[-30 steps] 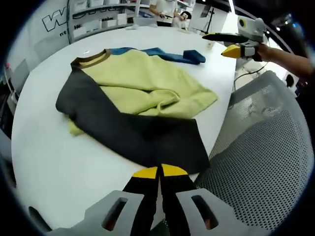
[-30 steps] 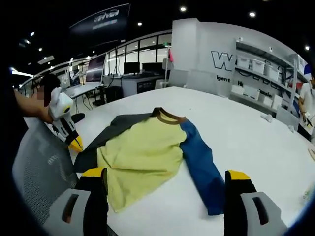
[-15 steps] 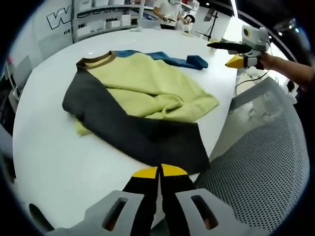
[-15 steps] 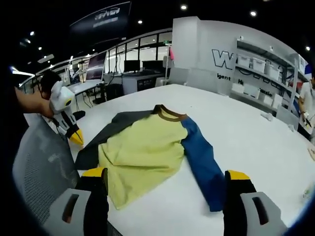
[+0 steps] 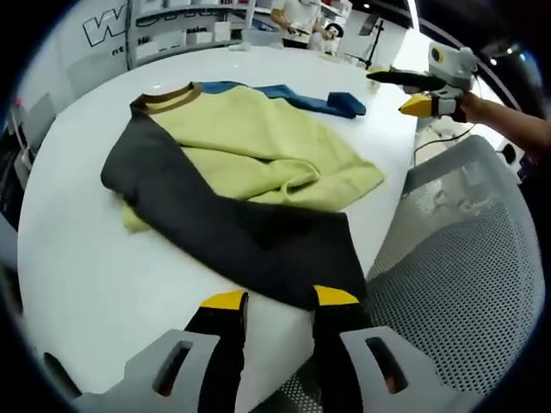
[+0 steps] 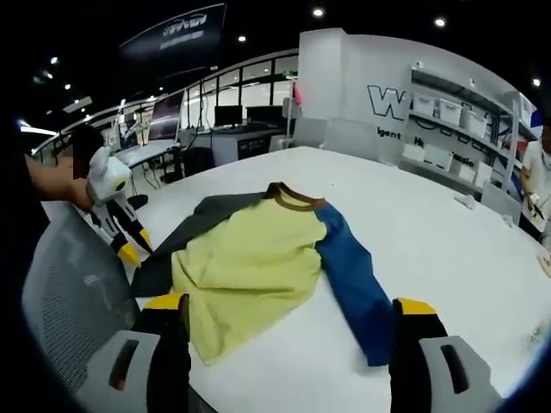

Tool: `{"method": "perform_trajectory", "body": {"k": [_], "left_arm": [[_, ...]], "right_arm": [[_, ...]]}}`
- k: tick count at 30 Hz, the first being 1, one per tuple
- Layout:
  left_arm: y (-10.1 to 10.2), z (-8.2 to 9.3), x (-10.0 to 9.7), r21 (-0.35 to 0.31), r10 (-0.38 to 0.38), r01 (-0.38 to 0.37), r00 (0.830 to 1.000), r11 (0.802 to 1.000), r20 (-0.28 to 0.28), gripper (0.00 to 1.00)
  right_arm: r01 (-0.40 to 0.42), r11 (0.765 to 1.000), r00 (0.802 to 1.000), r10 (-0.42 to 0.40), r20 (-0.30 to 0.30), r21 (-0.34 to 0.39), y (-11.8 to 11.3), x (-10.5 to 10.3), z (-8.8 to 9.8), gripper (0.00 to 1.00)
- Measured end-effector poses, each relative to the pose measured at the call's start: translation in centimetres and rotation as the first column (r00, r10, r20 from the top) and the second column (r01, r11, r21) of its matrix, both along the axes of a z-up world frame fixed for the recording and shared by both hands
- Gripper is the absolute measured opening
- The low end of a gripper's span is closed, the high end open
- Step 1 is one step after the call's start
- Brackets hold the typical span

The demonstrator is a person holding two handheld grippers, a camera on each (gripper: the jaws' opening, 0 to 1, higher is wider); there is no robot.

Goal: Fold the garment on the visible template until the final outline fits inside the template.

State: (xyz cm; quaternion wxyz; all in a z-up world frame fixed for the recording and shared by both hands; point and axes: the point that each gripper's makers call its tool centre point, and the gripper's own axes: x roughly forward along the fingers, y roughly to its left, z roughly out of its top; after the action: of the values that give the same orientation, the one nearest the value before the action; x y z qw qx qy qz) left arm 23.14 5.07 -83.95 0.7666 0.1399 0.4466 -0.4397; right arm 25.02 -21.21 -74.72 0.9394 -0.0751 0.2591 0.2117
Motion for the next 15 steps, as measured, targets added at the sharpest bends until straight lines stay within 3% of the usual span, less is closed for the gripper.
{"method": "perform_trajectory", "body": {"k": [6,9,12,15], "left_arm": [[-0.6,0.0,0.7,0.001,0.014,-0.014,1.0,1.0,0.013,0.26],[-0.3,-0.2,1.0,0.031,-0.011,0.01,0.999,0.999,0.034,0.18],[-0.2,-0.1,1.1,0.023,-0.002,0.001,0.999,1.0,0.032,0.09],[-0.1,0.0,1.2,0.013,0.01,-0.011,0.999,1.0,0.035,0.05]], "right_arm": [[0.005,1.0,1.0,-0.005,-0.005,-0.005,-0.1,-0.1,-0.2,0.96],[0.005,1.0,1.0,-0.005,-0.003,-0.005,0.0,-0.1,-0.1,0.95],[0.008,1.0,1.0,-0.008,0.0,-0.003,-0.1,0.0,0.0,0.95],[0.005,1.0,1.0,-0.005,0.002,0.001,0.0,0.0,0.0,0.95]]}}
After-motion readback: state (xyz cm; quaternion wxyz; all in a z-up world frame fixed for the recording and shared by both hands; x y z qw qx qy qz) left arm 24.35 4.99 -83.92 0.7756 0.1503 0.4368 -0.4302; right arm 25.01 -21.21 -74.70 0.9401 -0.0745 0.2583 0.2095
